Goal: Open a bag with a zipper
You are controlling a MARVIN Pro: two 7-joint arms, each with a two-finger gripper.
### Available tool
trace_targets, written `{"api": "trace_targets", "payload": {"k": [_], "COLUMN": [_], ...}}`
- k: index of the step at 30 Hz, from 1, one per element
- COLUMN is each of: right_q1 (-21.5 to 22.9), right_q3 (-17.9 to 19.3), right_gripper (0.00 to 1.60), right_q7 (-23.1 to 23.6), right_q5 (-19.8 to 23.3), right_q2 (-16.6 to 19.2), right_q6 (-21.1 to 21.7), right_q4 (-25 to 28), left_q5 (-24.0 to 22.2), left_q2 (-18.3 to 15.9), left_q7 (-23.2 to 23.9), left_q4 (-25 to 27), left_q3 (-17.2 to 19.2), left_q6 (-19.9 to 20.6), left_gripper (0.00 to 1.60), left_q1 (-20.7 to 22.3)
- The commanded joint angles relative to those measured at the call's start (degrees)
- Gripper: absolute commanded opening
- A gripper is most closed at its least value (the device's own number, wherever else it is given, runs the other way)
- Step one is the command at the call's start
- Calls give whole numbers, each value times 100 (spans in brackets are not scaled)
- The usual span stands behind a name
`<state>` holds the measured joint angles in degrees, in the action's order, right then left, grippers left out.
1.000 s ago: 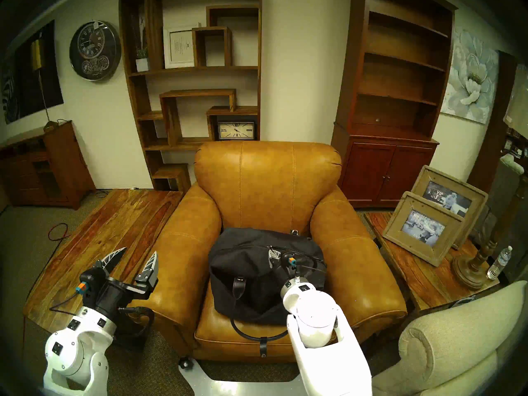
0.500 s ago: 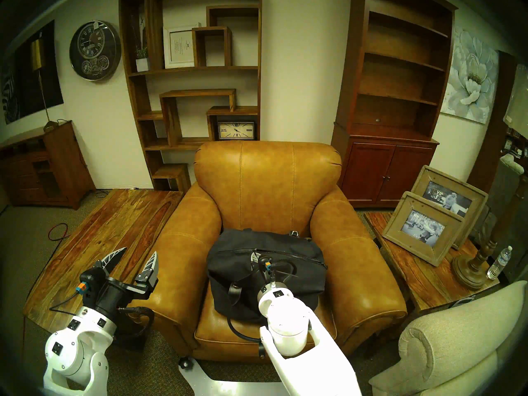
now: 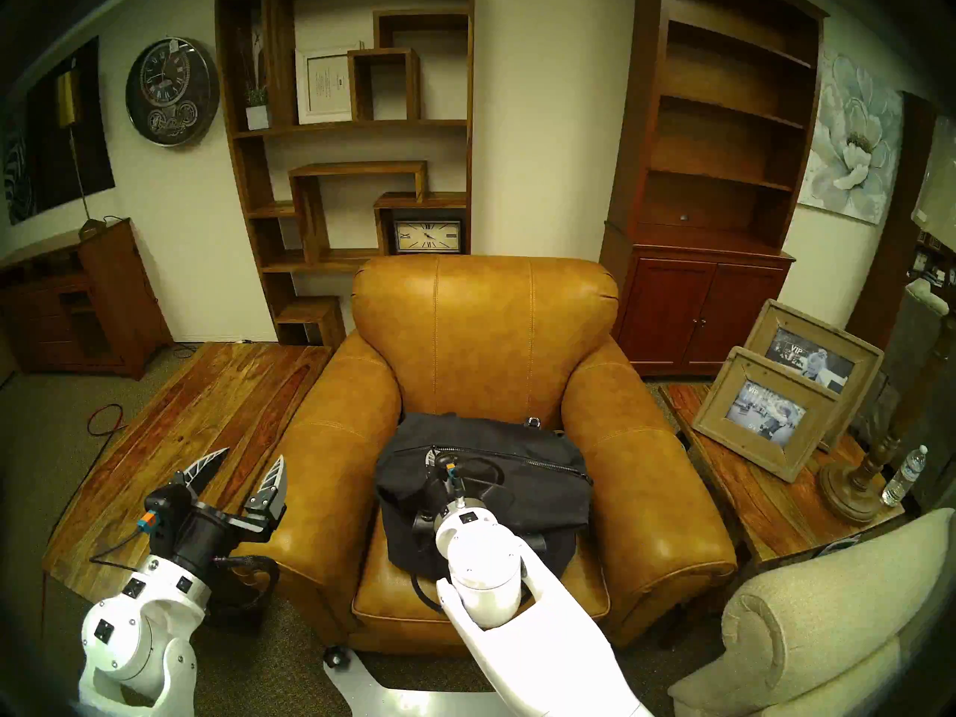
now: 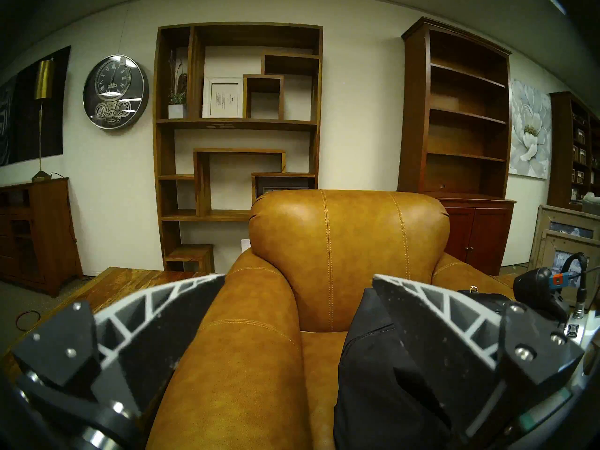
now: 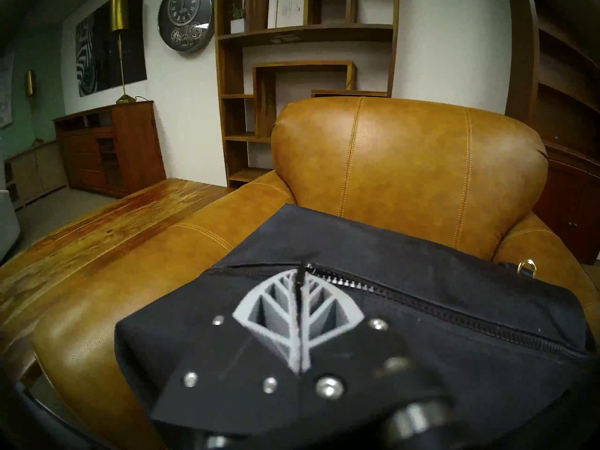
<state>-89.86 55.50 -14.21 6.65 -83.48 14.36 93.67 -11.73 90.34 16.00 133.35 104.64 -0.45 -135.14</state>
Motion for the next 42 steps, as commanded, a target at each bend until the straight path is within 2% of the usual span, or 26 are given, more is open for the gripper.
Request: {"api": "trace_targets", "payload": {"k": [1,7,8,9,11,16,19,24,26,36,37,38,42], "right_q1": [647,978,909,1081,1047,1408,1456,1859,1823,2398,2338,2469,2606], "right_q3": [-409,-690,-667,-768,-760,-978,-1022,-1279,-1271,-1607,-1600,-1681,-1843], "right_gripper": [0,0,0,0,0,0,0,0,0,0,0,0,0], "right_q7": [-56,-155,-106,-180,-156,-253,-230,-298,-272,-383,-356,-418,-483], "right_q5": [163,304,313,349,352,461,483,599,608,741,735,766,834], "right_q2": [-276,-412,-364,-466,-440,-663,-683,-960,-918,-1357,-1279,-1398,-1479], "right_q6": [-8,28,12,45,39,82,83,140,123,303,298,326,344], "right_q4": [-117,-411,-354,-530,-507,-902,-954,-1453,-1427,-2213,-2133,-2307,-2508], "left_q5": [6,5,5,5,5,3,3,1,1,0,0,0,-8], "left_q2": [-13,-13,-13,-13,-13,-12,-12,-12,-12,-11,-11,-11,-10], "left_q7": [12,12,12,12,12,13,12,13,13,14,14,14,7], "left_q4": [101,97,97,96,96,90,88,81,81,71,70,70,77], "left_q3": [-5,-5,-5,-5,-5,-5,-5,-5,-5,-4,-4,-4,32], "left_q6": [-22,-23,-23,-23,-23,-23,-23,-23,-23,-24,-24,-24,-28], "left_gripper": [160,160,160,160,160,160,160,160,160,160,160,160,160], "left_q1": [18,20,21,21,22,26,28,33,33,43,43,44,39]}}
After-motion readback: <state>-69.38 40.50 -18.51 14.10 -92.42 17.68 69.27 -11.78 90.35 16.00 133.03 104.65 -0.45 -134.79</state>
